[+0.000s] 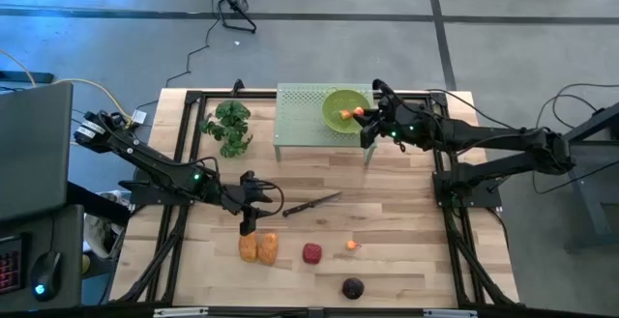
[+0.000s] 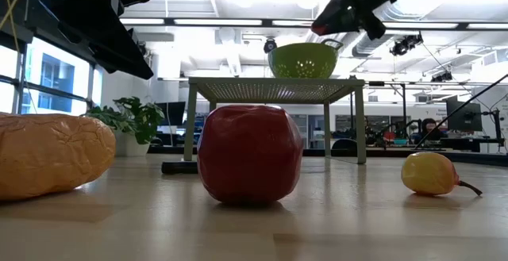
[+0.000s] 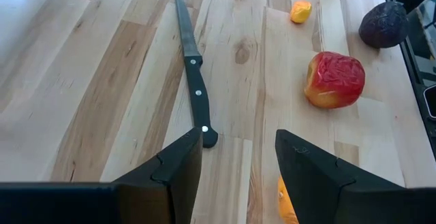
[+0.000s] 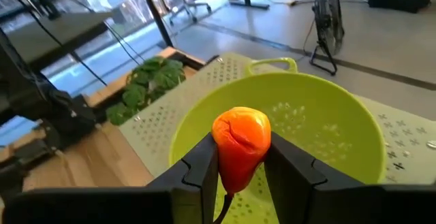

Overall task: Pick & Place Fruit
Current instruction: Put the orange peach into the green strainer bowl on the shelf

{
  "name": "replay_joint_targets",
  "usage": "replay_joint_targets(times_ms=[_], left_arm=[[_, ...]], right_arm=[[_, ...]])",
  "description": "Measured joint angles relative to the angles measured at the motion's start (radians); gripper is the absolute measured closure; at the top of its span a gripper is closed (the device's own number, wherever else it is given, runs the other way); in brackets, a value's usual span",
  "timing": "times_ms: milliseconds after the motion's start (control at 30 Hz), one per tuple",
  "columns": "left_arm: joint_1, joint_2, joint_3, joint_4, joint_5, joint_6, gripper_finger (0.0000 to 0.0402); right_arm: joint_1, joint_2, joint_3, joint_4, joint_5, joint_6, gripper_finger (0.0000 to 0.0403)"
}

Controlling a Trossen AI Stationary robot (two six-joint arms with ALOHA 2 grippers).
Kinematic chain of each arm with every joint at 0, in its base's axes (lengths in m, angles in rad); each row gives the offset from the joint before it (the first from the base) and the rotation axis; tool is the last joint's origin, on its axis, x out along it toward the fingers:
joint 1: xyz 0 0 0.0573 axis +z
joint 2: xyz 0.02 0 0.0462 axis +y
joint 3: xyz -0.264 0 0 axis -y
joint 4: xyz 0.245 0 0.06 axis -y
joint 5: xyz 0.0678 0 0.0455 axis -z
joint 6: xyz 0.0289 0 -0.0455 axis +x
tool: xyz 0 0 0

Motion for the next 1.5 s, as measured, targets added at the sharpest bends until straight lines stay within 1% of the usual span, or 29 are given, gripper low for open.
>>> replay_joint_targets(times_ms=[200,400,533,900,1500], left_arm=[[0.0,0.0,0.0,0.008,0.0,0.001,0.0218],[0.0,0.0,0.0,0.008,0.0,0.0,0.0218],[0.0,0.0,0.0,0.008,0.0,0.001,0.0218],[0.0,0.0,0.0,0.006,0.0,0.001,0.0218],[0.0,0.0,0.0,0.004,0.001,0.002,0.0218]], right_arm=[[-0.008,0.018,0.0,-0.076,0.012,0.019,0.0307],[-0.015,0.024,0.0,-0.095,0.021,0.018,0.0307],[-0.027,0.025,0.0,-0.093,0.02,-0.006,0.0307],[-0.047,0.091,0.0,-0.1,0.017,-0.02,0.0307],[-0.047,0.092,-0.001,-0.045,0.014,-0.033,0.0307]])
